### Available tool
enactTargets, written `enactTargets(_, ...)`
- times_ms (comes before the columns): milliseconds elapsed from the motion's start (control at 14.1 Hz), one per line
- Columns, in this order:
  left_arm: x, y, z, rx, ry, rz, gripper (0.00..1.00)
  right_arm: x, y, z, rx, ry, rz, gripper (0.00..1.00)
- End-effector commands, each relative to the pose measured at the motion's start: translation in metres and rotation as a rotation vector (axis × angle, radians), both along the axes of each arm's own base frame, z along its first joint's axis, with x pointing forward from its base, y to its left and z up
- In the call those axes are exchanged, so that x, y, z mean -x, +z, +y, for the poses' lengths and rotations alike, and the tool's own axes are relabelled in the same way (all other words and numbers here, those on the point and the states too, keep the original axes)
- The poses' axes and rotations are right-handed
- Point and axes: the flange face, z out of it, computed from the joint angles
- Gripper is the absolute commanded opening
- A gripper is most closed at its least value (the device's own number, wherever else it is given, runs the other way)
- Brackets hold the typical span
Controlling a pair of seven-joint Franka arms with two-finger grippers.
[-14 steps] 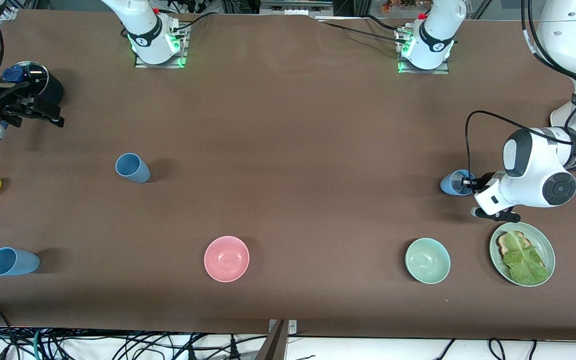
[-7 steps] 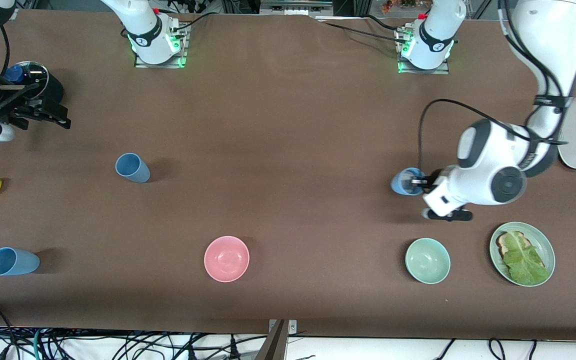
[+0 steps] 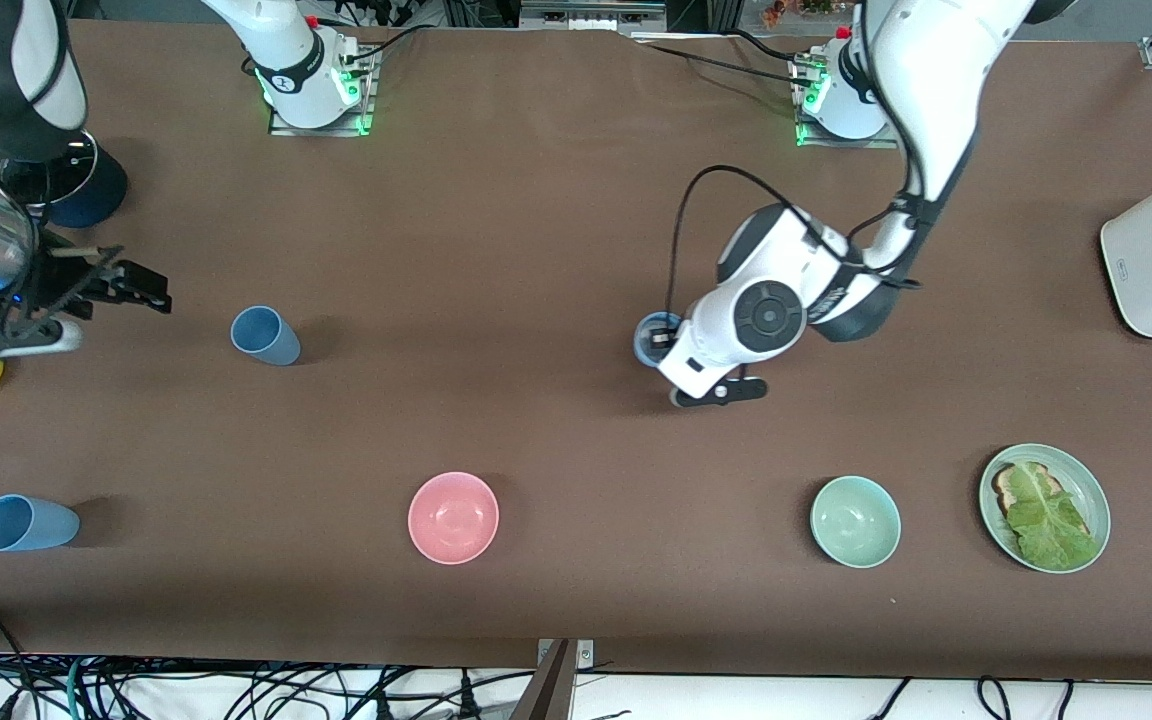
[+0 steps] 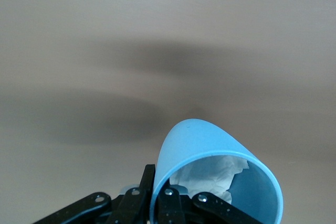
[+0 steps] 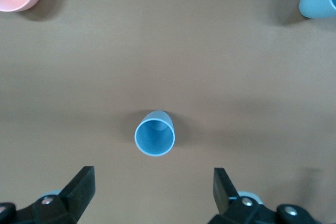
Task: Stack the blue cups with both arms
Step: 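Carry the tissue cup to mid-table while the right gripper reaches another cup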
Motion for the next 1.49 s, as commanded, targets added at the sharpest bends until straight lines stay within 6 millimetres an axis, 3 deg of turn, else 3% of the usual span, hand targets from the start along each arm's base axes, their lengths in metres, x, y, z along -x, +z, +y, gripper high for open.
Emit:
enactTargets(0,-0.004,-0.024,-0.024,0.033,0.066,-0.017,0.0,-0.001,-0.038,-0.006,0.002,0.039,-0.001,1.0)
enactTargets(142,0.003,-0.033,-0.033,0.029,0.053,-0.008,0.0,0.002,-0.067,-0.008,0.002,0.041,0.011,1.0)
enactTargets(212,0.004,-0.033,-0.034,0.029,0.056,-0.006,0.1,0.007,-0.083,-0.01,0.002,0.038,0.019,1.0)
enactTargets(283,0.003,-0.033,-0.033,0.026,0.07,-0.004,0.94,0.013,-0.098,-0.011,0.002,0.036,0.025,1.0)
enactTargets(354,0.004,-0.031,-0.034,0.021,0.08,-0.004,1.0,0.02,-0.111,-0.015,0.003,0.029,0.031,1.0)
enactTargets(566,0.003,-0.014,-0.032,0.012,0.095,-0.004,1.0,0.034,-0.138,-0.024,0.004,0.021,0.028,1.0)
enactTargets(779,0.011,0.039,-0.022,-0.029,0.056,0.031,1.0,0.047,-0.163,-0.029,0.005,0.025,0.027,1.0)
enactTargets(991,0.014,0.098,0.005,-0.074,0.046,0.053,1.0,0.063,-0.192,-0.034,0.007,0.016,0.017,0.99)
enactTargets(1133,0.002,0.126,0.037,-0.105,0.071,0.081,1.0,0.07,-0.206,-0.035,0.008,0.013,0.007,0.92)
enactTargets(1416,-0.031,0.184,0.125,-0.143,-0.042,-0.011,1.0,0.074,-0.222,-0.034,0.008,0.012,-0.003,0.81)
